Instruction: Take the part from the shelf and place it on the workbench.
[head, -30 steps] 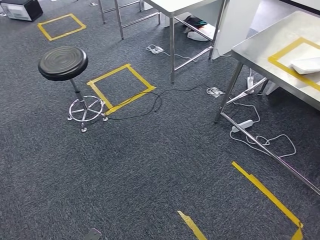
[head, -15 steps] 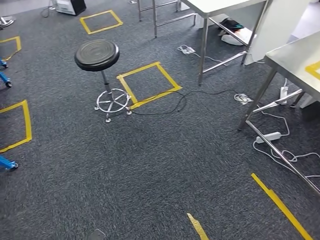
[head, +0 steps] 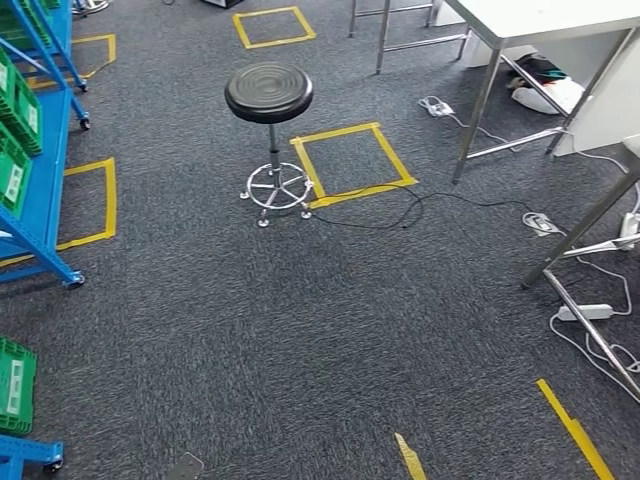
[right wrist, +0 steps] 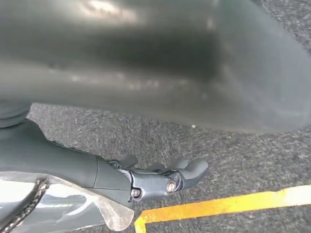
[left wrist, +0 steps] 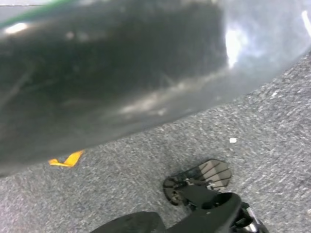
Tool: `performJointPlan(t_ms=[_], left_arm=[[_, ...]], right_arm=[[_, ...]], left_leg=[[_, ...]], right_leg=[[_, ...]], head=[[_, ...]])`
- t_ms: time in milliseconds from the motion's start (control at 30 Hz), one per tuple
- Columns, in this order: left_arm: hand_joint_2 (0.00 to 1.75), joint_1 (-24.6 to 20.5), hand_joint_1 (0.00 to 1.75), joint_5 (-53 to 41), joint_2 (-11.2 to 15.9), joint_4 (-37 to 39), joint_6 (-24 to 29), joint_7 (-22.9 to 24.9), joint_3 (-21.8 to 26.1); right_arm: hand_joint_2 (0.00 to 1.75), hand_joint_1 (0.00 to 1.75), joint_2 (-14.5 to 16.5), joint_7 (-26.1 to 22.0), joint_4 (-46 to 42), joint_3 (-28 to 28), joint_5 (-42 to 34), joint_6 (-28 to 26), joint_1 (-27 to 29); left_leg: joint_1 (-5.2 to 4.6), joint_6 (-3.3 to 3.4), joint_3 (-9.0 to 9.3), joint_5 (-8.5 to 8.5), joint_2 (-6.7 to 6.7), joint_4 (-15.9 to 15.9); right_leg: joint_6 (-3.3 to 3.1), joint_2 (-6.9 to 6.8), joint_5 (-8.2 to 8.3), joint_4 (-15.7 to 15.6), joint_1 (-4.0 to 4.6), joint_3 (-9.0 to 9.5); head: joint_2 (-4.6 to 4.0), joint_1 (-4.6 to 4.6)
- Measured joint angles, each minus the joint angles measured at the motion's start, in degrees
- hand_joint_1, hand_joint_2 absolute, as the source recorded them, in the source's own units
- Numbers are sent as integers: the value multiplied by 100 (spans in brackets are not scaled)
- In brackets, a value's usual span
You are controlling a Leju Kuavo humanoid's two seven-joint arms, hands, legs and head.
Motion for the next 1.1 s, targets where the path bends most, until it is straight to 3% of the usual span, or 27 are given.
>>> performJointPlan(t_ms=[33, 67, 133, 200, 233, 300, 367, 433, 500, 533, 567, 600, 667, 733, 767, 800, 833, 900, 967, 1000, 1033, 1067, 1100], left_arm=[[0, 4, 0, 1, -3, -2, 1, 1, -9], [0, 12, 0, 1, -4, -2, 1, 1, -17], [0, 17, 0, 9, -6, -5, 8, 5, -34], [0, 4, 0, 19, -11, -19, 17, 11, -59], [0, 1, 0, 25, -14, -27, 20, 14, -74], [0, 17, 0, 39, -5, -37, 26, 19, -99], [0, 49, 0, 53, 5, -38, 31, 27, -114], [0, 52, 0, 59, 4, -44, 31, 36, -127], [0, 37, 0, 57, -3, -50, 28, 40, -139], [0, 37, 0, 56, -5, -51, 28, 40, -147], [0, 47, 0, 56, -4, -52, 28, 42, -156], [0, 59, 0, 58, -1, -52, 28, 44, -165], [0, 70, 0, 64, 5, -57, 36, 48, -180], [0, 52, 0, 69, 8, -63, 54, 51, -195], [0, 49, 0, 71, 9, -66, 64, 51, -202], [0, 57, 0, 72, 11, -67, 78, 52, -205], [0, 75, 0, 75, 10, -68, 95, 52, -208], [0, 91, 0, 94, 1, -80, 155, 58, -213], [0, 70, 0, 121, -21, -103, 234, 66, -218], [0, 65, 0, 128, -40, -114, 264, 68, -219], [0, 71, 0, 131, -59, -122, 279, 69, -219], [0, 86, 0, 133, -77, -127, 286, 70, -219], [0, 101, 0, 135, -91, -131, 289, 71, -219]], right_arm=[[0, 0, 0, -1, 0, -17, 14, 1, -1], [0, 0, 0, -2, 0, -28, 29, 3, -6], [0, 0, 0, -12, -1, -57, 77, 10, -19], [0, 0, 1, -31, -1, -101, 130, 21, -36], [0, 0, 2, -40, -1, -123, 155, 25, -42], [0, 0, 10, -59, -1, -160, 197, 32, -49], [0, 0, 19, -69, -3, -181, 220, 37, -63], [0, 0, 23, -74, -4, -205, 232, 39, -57], [0, 0, 24, -77, -4, -231, 243, 41, -32], [0, 0, 24, -77, -4, -244, 251, 42, -28], [0, 0, 24, -77, -4, -258, 263, 45, -31], [0, 0, 25, -77, -4, -272, 277, 49, -37], [0, 0, 27, -78, -5, -295, 305, 59, -46], [0, 0, 34, -83, -8, -309, 328, 66, -52], [0, 0, 37, -85, -9, -312, 335, 67, -59], [0, 0, 39, -90, -9, -315, 343, 72, -73], [0, 0, 39, -92, -10, -317, 351, 77, -87], [0, 0, 39, -100, -11, -329, 369, 87, -99], [0, 0, 39, -104, -11, -370, 383, 93, -84], [0, 0, 39, -105, -11, -395, 391, 95, -75], [0, 0, 39, -105, -11, -416, 396, 98, -68], [0, 0, 39, -105, -11, -431, 401, 101, -63], [0, 0, 39, -105, -13, -439, 404, 103, -62]], left_leg=[[-19, 4, -42, 35, -72, 3], [-32, 1, -82, 69, -141, 5], [-44, -22, -157, 148, -290, 11], [-52, -67, -226, 233, -429, 23], [-51, -96, -254, 276, -489, 28], [-45, -160, -295, 361, -598, 23], [-41, -210, -358, 259, -496, 93], [-18, -279, -500, -265, -198, 583], [36, -369, -649, -771, -23, 1360], [67, -403, -657, -808, 3, 1614], [96, -433, -581, -726, 22, 1685], [121, -455, -401, -577, 54, 1527], [135, -477, 209, -358, 303, 683], [97, -421, 638, -381, 554, -29], [69, -377, 683, -424, 586, -146], [55, -313, 668, -428, 534, -181], [53, -261, 648, -413, 476, -195], [57, -153, 618, -359, 344, -223], [39, -81, 566, -314, 194, -224], [16, -56, 543, -297, 109, -222], [-8, -41, 529, -287, 26, -219], [-32, -32, 525, -281, -58, -214], [-50, -28, 527, -278, -140, -206]], right_leg=[[-20, 12, -7, 132, 7, -34], [-45, 23, 88, 63, 15, 27], [-112, 167, 450, -658, 31, 435], [-154, 396, 663, -1376, 38, 833], [-159, 455, 684, -1523, 41, 899], [-172, 368, 733, -1569, 46, 858], [-232, 228, 814, -1593, 31, 790], [-287, 52, 895, -1606, 24, 694], [-298, -154, 950, -1604, 32, 593], [-286, -252, 975, -1602, 32, 549], [-270, -345, 1000, -1600, 30, 511], [-252, -428, 1022, -1598, 26, 484], [-206, -587, 1048, -1591, 28, 480], [-148, -727, 1067, -1572, 44, 516], [-119, -787, 1078, -1564, 47, 514], [-85, -850, 1089, -1557, 41, 540], [-48, -822, 1066, -1537, 25, 528], [6, -493, 865, -1272, -6, 388], [13, -103, 492, -545, -14, 24], [3, -32, 349, -142, -8, -178], [-13, 0, 297, 134, 0, -322], [-38, 17, 369, 185, 10, -362], [-73, 43, 554, -17, 23, -282]], head=[[0, 1], [0, 0], [0, -1], [0, 0], [0, 1], [0, 0], [0, -3], [0, -25], [0, -42], [0, -41], [0, -42], [0, -42], [0, -45], [0, -39], [0, -39], [0, -36], [0, -39], [0, -17], [0, 10], [0, 14], [0, 16], [0, 17], [0, 17]])
